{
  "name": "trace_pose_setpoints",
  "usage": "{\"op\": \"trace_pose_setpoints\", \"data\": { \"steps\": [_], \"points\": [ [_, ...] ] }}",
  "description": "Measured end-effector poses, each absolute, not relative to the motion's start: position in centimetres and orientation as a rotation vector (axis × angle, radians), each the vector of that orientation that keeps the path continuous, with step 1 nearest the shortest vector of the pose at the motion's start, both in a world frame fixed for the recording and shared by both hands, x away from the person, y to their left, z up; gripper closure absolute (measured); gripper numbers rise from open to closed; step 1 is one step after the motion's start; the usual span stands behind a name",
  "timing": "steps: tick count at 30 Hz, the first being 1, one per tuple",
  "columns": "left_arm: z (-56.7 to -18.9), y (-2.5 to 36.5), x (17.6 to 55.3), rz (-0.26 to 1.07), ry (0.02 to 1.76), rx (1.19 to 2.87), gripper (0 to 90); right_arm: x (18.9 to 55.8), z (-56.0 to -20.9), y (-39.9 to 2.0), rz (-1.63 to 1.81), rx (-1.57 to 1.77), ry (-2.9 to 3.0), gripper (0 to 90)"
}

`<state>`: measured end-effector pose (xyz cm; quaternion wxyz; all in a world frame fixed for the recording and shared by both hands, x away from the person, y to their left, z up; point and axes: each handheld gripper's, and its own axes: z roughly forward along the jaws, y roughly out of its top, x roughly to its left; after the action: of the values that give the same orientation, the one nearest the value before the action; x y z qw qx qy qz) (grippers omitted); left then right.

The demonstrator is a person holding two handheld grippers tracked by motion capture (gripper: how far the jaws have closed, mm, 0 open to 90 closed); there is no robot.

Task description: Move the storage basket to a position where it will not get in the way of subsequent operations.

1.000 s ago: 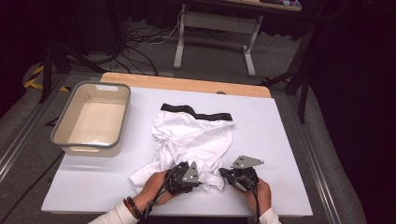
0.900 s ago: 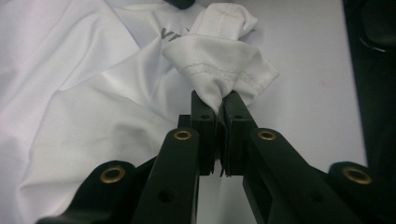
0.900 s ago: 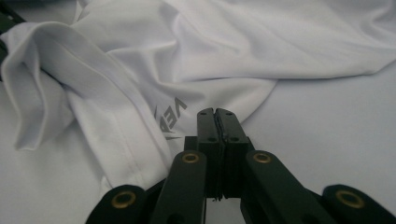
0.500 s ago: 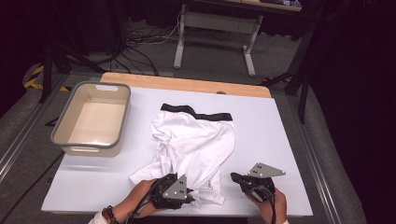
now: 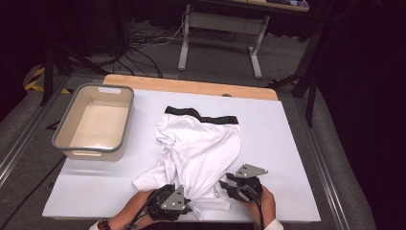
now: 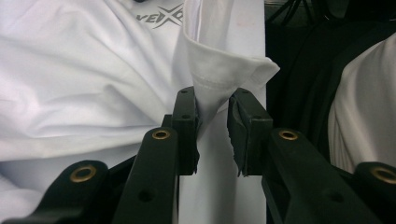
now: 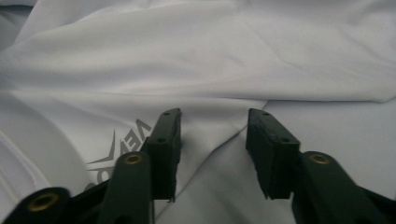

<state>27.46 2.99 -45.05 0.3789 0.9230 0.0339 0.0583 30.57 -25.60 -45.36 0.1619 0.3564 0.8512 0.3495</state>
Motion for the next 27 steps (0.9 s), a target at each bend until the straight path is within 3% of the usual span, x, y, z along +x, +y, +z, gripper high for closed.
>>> {"op": "trace_pose_setpoints", "data": {
  "steps": [2,3,10,20,22,23,27],
  "points": [
    [-44.8,3.3,27.7,0.134,0.086,2.336,72.8,30.4,-45.3,-25.7,0.994,1.005,2.444,87.1],
    [-44.7,3.4,27.7,0.144,0.096,2.329,72.3,30.3,-45.2,-25.7,0.982,0.993,2.448,89.1],
    [-44.1,4.0,28.1,0.175,0.122,2.285,64.1,29.3,-43.7,-29.2,1.002,1.024,2.396,89.7],
    [-43.3,7.5,29.2,0.250,0.260,2.237,61.5,26.4,-41.9,-33.0,0.984,1.056,2.326,89.6],
    [-43.4,8.5,29.4,0.325,0.315,2.247,57.4,26.0,-42.0,-33.3,0.997,1.054,2.350,86.9],
    [-43.4,9.0,29.5,0.345,0.344,2.243,54.9,25.9,-42.0,-33.3,1.003,1.055,2.354,79.1],
    [-43.6,10.7,29.8,0.377,0.437,2.204,47.0,26.1,-41.9,-33.0,1.022,1.061,2.325,63.8]
  ]
}}
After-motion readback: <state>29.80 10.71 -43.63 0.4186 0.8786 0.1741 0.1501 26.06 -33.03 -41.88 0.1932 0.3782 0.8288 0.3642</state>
